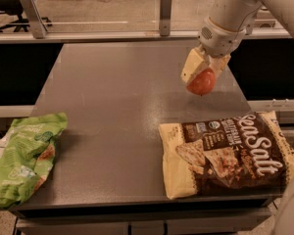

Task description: Move apple near brown chip bag

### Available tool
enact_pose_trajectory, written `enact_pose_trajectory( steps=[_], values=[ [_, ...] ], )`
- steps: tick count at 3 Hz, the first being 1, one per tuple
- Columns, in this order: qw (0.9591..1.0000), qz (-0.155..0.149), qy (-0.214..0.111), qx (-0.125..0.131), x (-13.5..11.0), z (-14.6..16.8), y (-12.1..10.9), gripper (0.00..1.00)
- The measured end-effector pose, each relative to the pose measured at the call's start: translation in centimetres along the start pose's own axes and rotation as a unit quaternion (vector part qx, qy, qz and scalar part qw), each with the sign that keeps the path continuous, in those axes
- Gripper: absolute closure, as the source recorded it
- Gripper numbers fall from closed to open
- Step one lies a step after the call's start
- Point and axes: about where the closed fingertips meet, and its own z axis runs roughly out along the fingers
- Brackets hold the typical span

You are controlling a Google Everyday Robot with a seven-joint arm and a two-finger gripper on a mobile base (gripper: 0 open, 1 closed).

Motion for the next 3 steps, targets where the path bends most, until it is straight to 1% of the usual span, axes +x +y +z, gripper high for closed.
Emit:
enact_pose_trajectory(
  steps=[1,2,3],
  values=[
    [1.0000,0.000,0.002,0.006,-0.4,0.3,0.0,1.00],
    [0.9999,0.003,-0.008,0.010,0.9,0.2,0.4,1.00],
    [0.9999,0.013,0.005,-0.001,3.6,1.4,0.4,1.00]
  ],
)
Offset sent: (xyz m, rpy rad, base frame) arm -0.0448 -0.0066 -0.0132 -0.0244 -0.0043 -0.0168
